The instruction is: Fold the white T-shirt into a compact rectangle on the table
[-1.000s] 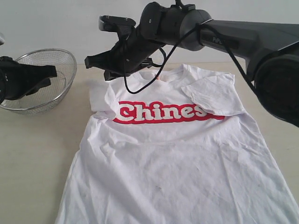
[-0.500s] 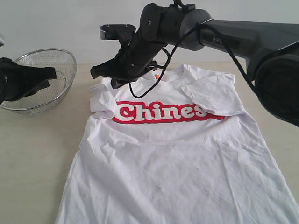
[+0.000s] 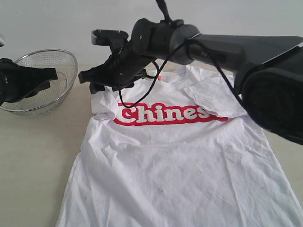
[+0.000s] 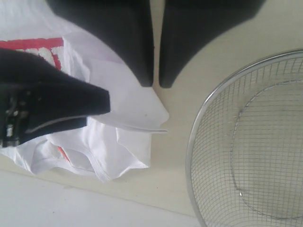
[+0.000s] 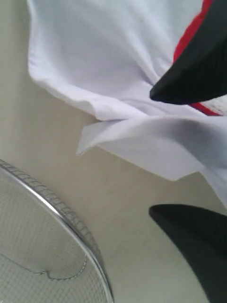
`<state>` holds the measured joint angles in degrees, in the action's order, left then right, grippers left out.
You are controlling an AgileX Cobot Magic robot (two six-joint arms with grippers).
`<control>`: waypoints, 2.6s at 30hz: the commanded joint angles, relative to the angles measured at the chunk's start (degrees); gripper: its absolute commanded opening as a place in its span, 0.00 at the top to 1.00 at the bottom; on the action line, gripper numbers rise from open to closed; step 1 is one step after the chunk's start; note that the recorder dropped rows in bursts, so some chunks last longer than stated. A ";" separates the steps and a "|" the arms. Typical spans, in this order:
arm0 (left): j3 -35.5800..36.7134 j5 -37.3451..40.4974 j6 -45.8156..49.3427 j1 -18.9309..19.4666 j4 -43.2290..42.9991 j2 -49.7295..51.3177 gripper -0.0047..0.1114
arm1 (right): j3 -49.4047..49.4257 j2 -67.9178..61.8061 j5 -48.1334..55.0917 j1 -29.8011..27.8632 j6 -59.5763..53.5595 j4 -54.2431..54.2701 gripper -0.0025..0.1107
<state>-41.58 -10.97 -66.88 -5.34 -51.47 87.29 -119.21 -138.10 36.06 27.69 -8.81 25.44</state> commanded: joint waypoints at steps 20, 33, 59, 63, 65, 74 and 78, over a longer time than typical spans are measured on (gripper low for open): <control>0.20 -0.64 -0.43 0.14 -1.09 0.07 0.92 | -0.17 2.19 -0.03 0.30 4.14 -2.13 0.98; 0.20 -0.12 -0.43 0.14 -1.97 0.07 0.92 | 1.11 4.90 -2.82 0.09 16.31 -4.32 0.98; 0.20 0.14 -0.43 0.14 -1.97 0.07 0.92 | 12.82 4.90 -16.35 -3.30 28.36 -4.98 0.98; 0.20 0.14 -0.43 0.14 -1.97 0.07 0.92 | 13.14 4.90 -16.50 -3.30 29.83 -5.12 0.98; 0.20 0.14 -0.43 0.14 -1.97 0.07 0.92 | 14.30 4.90 -16.78 -3.30 31.22 -5.54 0.98; 0.20 0.24 -0.43 0.14 -1.97 0.07 0.92 | 22.28 4.90 -22.55 -3.30 34.31 -5.54 0.98; 0.20 0.12 -0.43 0.14 -1.97 0.07 0.92 | 22.70 4.90 -22.32 -3.19 34.35 -5.43 0.98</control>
<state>-41.58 -10.81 -66.88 -5.34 -53.10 87.29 -96.79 -133.87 14.53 24.67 25.61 20.13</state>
